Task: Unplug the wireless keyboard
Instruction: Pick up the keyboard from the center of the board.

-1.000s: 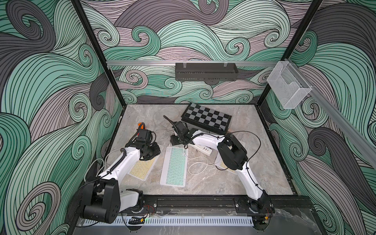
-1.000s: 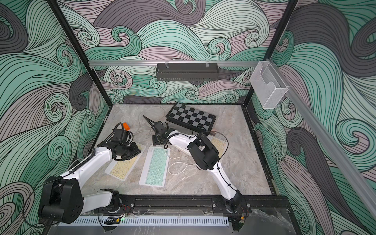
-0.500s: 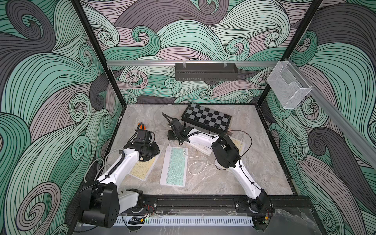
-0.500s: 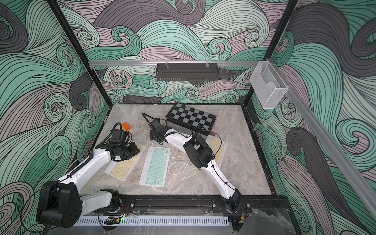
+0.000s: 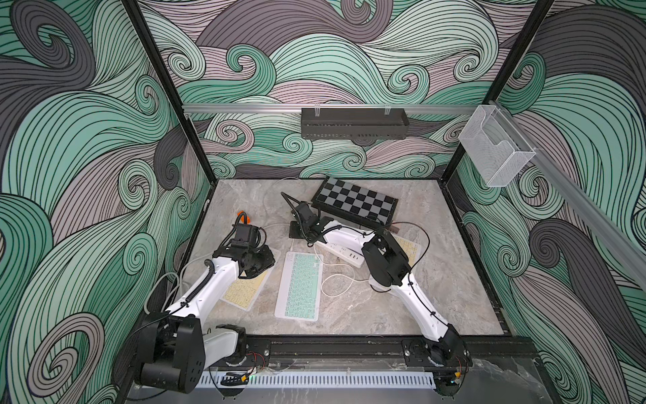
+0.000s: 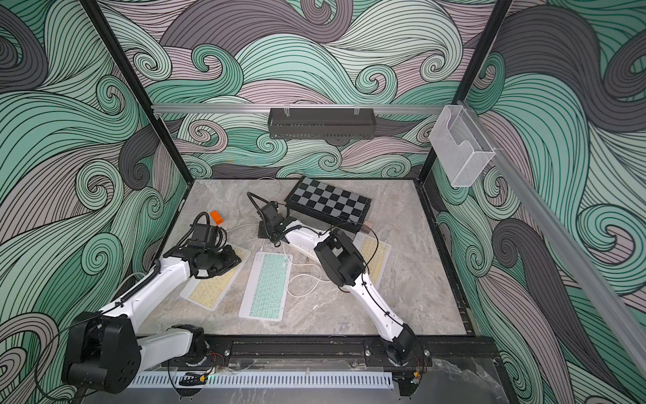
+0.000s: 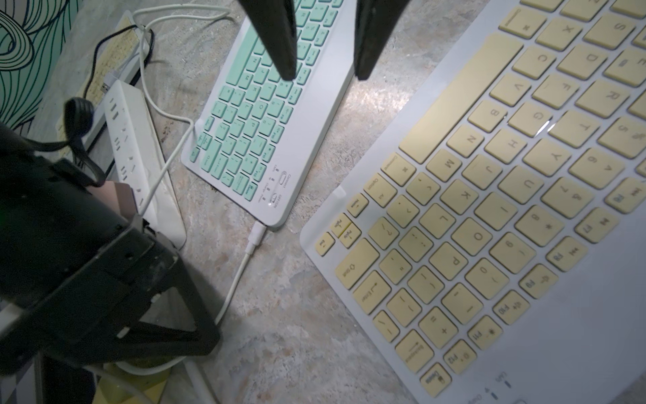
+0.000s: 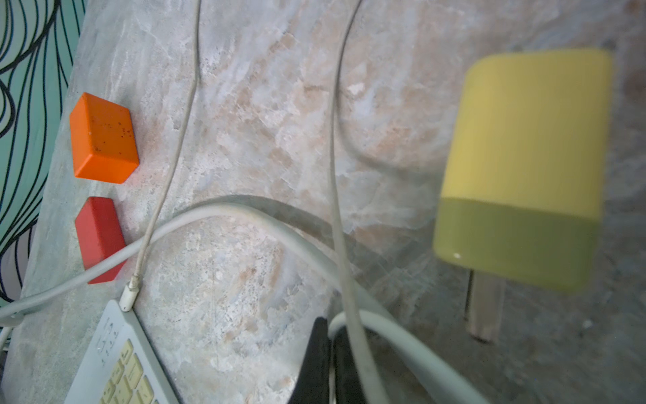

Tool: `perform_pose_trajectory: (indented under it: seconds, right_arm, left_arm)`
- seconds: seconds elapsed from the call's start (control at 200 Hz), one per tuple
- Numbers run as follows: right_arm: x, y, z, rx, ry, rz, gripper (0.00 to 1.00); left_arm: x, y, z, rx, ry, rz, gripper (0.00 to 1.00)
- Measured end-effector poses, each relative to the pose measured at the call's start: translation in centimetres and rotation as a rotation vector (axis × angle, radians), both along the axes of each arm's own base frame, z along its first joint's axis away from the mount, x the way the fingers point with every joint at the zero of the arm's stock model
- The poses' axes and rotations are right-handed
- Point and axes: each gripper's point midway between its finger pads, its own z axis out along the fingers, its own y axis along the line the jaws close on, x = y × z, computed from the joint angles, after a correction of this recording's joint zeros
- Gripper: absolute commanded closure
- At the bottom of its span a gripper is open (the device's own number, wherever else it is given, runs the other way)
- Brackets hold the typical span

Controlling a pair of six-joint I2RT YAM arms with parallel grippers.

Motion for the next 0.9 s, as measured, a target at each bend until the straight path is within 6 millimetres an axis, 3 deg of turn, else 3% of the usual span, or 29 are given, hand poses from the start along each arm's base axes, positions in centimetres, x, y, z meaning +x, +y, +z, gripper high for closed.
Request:
perform_pose_trajectory:
  seconds: [0.105, 0.205, 0.5, 0.62, 0.901]
  right_arm:
    - [-0.4, -0.7, 0.4, 0.012, 0.016, 0.007, 1.00]
    - [-1.1, -1.4, 2.0, 0.041, 0.027, 0.022, 1.00]
    - [-3.0, -0.9, 11.5, 0.263, 0.008, 0.140, 1.00]
    - [-3.5, -0.5, 13.6, 0.353, 0.029, 0.206, 1.00]
    - [-3.8, -1.2, 13.5, 0.448, 0.112, 0.250, 1.00]
  left_arm:
    - [0.1, -0.7, -0.1, -0.037, -0.014, -0.028, 0.56]
    - [0.2, -1.7, -0.4, -0.082, -0.014, -0.066, 0.52]
    - [0.3, -4.2, -1.8, -0.178, 0.022, -0.194, 0.48]
    - [0.7, -5.0, -1.6, -0.208, -0.002, -0.231, 0.46]
    - [2.2, -7.1, 0.6, -0.306, -0.117, -0.313, 0.79]
